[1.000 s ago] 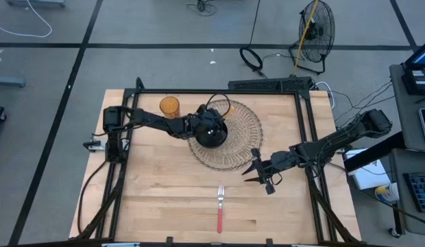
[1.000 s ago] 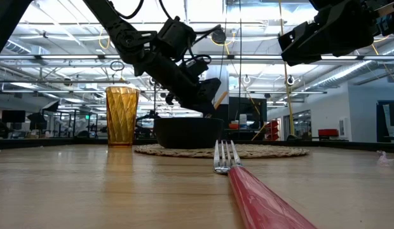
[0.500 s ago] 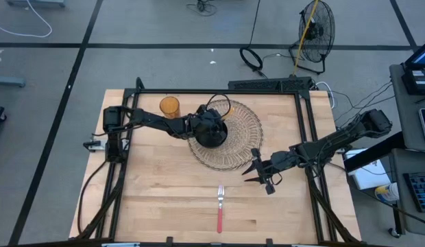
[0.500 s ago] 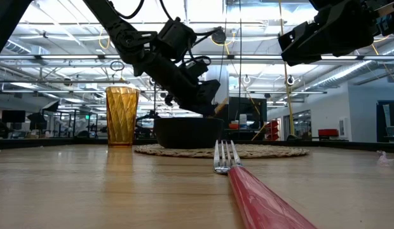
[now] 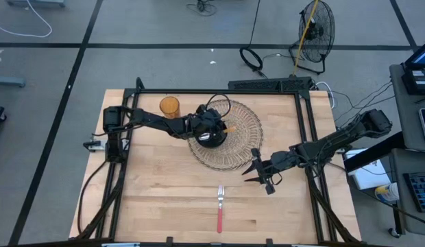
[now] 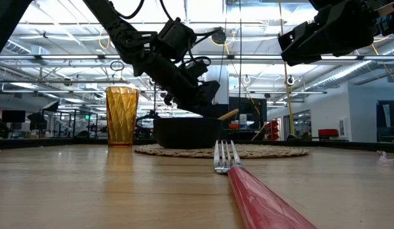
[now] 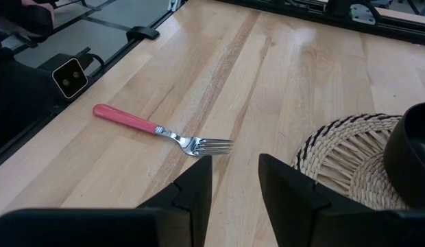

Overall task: Pick & Place Utensil
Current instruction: Put the pink fork to the left of the yellow spoon into the black bowl on the brown mat

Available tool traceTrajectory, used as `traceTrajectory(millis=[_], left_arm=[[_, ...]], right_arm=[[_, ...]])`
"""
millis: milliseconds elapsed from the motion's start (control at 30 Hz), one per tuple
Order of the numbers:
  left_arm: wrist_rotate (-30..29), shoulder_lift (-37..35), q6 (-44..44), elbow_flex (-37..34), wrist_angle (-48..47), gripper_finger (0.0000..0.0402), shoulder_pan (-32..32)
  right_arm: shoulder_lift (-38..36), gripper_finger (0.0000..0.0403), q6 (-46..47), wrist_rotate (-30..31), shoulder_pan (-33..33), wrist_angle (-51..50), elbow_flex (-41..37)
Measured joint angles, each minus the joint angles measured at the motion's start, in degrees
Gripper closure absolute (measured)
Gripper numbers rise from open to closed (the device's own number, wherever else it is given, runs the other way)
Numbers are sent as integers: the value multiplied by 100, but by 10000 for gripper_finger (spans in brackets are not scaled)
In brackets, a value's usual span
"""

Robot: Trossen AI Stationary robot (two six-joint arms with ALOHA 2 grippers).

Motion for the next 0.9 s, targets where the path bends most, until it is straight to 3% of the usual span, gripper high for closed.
traceTrajectory(millis=[433, 600, 900], left_arm=[[149, -326, 561, -7, -20, 220, -269], [149, -993, 1061, -7, -614, 220, -573], [79, -2563, 1462, -2, -2483, 220, -1411]], right_arm=[[0, 287, 0, 0, 0, -4, 0], [0, 287, 0, 0, -2, -2, 0], [0, 287, -11, 3, -4, -4, 0]])
